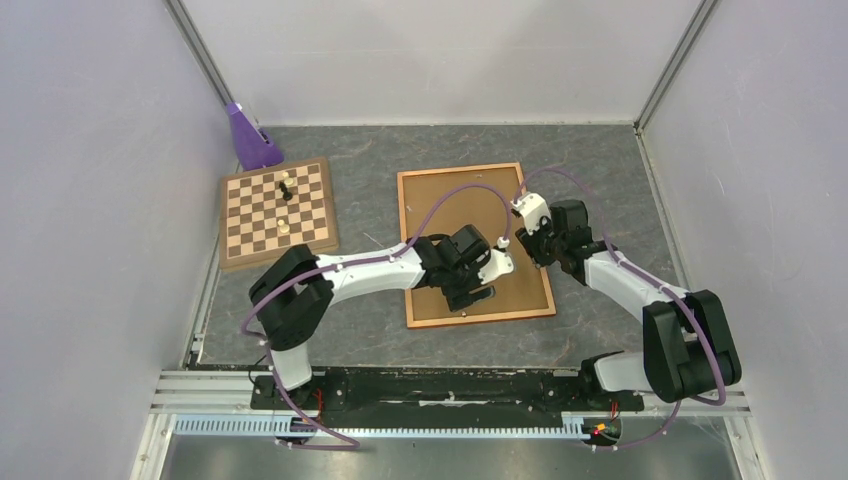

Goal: Put the photo into the frame
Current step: Install the photo frame at the center of the board.

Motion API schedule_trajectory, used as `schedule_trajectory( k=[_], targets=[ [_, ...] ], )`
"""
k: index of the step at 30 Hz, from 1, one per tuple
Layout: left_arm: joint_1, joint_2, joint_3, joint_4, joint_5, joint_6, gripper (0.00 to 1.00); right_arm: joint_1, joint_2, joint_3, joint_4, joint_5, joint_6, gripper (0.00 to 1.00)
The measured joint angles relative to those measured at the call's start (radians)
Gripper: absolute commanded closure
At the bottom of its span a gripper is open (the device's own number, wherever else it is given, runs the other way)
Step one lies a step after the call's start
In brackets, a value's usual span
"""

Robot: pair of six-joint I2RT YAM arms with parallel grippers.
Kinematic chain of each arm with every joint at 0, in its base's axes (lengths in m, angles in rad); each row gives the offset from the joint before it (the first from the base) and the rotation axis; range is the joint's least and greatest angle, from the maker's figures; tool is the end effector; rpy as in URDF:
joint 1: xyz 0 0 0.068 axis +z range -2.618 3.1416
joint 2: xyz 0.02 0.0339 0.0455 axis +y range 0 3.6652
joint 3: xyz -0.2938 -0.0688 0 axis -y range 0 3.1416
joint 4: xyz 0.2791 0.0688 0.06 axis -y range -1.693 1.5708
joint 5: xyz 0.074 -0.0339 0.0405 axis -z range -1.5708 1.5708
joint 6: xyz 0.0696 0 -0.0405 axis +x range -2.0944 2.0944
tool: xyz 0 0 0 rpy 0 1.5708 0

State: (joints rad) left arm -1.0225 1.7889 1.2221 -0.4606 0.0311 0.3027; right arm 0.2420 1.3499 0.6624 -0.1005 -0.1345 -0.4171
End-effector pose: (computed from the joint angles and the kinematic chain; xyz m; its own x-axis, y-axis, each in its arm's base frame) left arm 0.2199 -0.3642 0.1782 -0.1691 0.8485 -0.5015 0.9552 0.2664 0.1287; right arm 0.2990 0.0834 0.1681 -0.4959 -0.5359 -0.6833 -0.5799 0.7901 -0.1988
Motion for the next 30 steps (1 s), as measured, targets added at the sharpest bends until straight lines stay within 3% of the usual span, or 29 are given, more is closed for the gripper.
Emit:
schedule_trajectory(
  k=[13,22,30],
  targets=[
    [0.002,0.055,0.018,0.011,0.025,-0.099,0.22,-0.045,0.008,-0.005,0.016,0.011,0.006,0.58],
    [0.004,0.055,0.057,-0.048,0.211,-0.087,0.27,-0.045,0.202,0.220,0.044,0.018,0.018,0.59],
    [-0.021,0.056,0.062,-0.066,0.233,-0.027,0.33,-0.056,0.308,0.317,0.062,0.023,0.051,0.60]
  ],
)
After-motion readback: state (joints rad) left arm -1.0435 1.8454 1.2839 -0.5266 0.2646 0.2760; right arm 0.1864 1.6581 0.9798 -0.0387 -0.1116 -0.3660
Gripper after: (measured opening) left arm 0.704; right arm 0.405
